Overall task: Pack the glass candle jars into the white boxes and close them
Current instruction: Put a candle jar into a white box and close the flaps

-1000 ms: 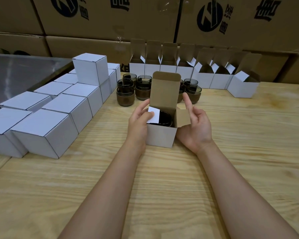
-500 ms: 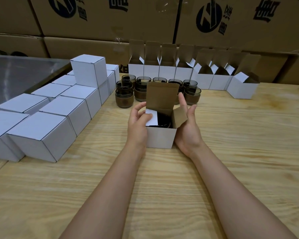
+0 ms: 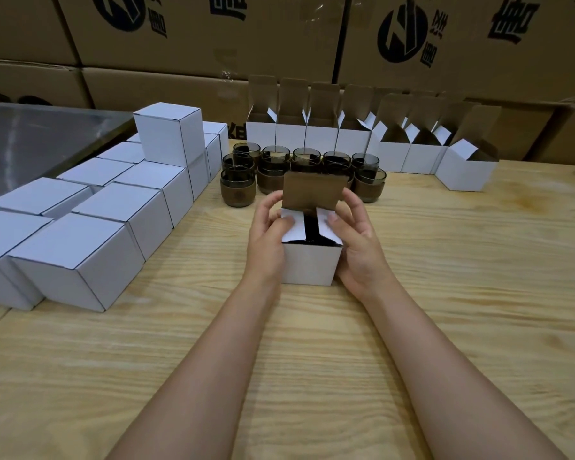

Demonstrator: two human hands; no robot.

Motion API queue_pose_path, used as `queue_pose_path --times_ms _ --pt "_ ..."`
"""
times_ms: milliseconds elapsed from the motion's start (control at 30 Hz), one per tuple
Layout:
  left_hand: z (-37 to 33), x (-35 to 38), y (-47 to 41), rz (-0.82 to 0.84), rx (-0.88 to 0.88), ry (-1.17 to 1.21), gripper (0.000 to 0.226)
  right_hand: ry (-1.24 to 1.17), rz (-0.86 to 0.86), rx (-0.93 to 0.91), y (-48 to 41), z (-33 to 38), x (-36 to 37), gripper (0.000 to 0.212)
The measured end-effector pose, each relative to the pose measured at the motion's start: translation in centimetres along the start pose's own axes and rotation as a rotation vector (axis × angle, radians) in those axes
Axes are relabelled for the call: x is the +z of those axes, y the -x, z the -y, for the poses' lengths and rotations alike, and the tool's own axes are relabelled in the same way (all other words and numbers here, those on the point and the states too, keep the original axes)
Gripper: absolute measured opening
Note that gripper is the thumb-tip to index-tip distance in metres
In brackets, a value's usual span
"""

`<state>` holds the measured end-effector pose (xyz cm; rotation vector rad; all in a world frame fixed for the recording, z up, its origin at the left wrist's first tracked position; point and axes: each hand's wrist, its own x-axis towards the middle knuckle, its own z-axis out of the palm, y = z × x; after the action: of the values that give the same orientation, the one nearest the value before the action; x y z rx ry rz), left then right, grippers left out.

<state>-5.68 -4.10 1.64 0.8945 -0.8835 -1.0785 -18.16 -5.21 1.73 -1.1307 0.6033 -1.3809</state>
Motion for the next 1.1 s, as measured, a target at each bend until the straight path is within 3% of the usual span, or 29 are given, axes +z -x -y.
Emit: queue_pose_path --times_ms 33,133,200,267,400,533,833,1000,1100 --pt "0.0 0.1 0.0 -0.02 0.0 -0.01 0.034 -0.024 0.011 0.013 0.1 0.1 0.0 0.035" --pt "0.1 0.2 0.0 -0.04 0.015 -0.021 0.028 0.024 0.054 0.046 0.2 0.3 0.2 0.069" --pt "0.1 0.0 0.0 -0.029 0.018 -0.018 0.028 0.055 0.039 0.042 0.2 0.2 0.5 0.077" --pt "0.3 0.0 -0.2 -0.024 0.015 -0.01 0.028 0.07 0.027 0.03 0.2 0.2 0.5 0.069" --pt "0.4 0.0 0.0 -0.025 0.02 -0.037 0.025 0.103 0.024 -0.016 0.2 0.0 0.0 0.013" --pt "0.3 -0.1 0.1 0.035 -0.035 -0.013 0.036 0.203 0.038 -0.038 0.3 0.2 -0.3 0.019" --pt "0.2 -0.4 0.6 0.149 0.043 0.0 0.052 0.205 0.014 -0.064 0.2 0.4 -0.4 0.014" --pt "0.2 -0.6 0.6 0.154 0.052 -0.009 0.036 0.206 0.053 -0.063 0.4 0.4 -0.5 0.017" --pt "0.3 -0.6 0.6 0.202 0.045 0.035 0.037 0.207 0.085 -0.055 0.4 0.4 -0.7 0.019"
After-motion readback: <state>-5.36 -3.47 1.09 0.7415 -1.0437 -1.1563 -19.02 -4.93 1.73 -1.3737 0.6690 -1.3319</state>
